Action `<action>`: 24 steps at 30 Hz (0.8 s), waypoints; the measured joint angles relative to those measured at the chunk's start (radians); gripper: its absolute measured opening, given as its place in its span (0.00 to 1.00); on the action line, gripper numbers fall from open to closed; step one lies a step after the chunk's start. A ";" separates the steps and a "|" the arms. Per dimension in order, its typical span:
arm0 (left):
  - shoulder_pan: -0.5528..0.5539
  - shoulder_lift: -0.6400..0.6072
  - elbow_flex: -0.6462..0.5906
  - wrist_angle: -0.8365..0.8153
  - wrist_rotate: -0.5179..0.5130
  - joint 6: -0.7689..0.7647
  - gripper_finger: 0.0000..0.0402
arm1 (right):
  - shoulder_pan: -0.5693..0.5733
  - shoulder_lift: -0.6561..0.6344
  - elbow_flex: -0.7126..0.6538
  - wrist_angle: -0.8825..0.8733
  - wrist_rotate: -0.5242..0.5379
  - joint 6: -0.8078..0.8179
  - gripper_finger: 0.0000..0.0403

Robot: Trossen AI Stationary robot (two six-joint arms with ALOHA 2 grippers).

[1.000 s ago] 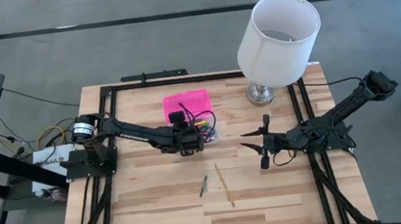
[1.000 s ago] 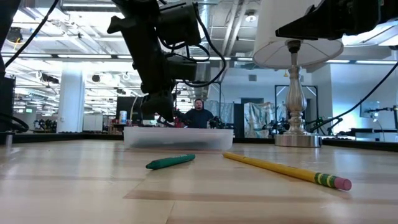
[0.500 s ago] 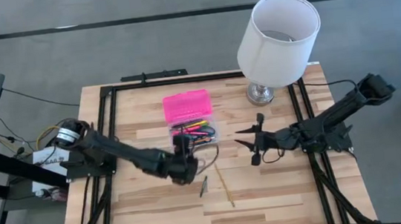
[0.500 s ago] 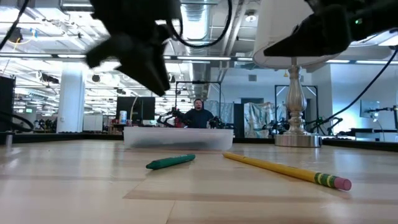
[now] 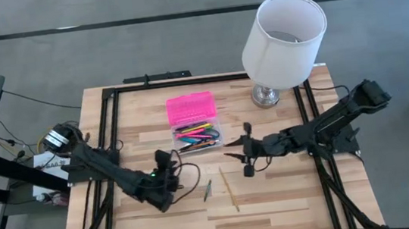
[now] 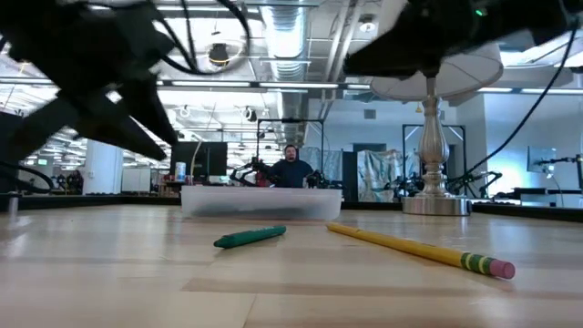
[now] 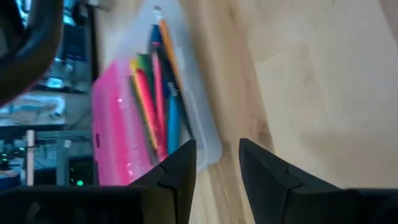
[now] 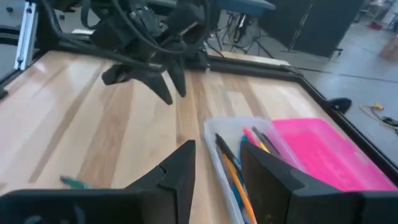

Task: Pick & place school supplies into a supply box
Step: Put the light yellow pencil into the pink supply box

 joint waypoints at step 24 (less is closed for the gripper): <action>-0.126 -1.127 -0.736 0.886 0.303 0.567 0.29 | 0.087 0.447 0.601 -0.823 -0.012 0.839 0.30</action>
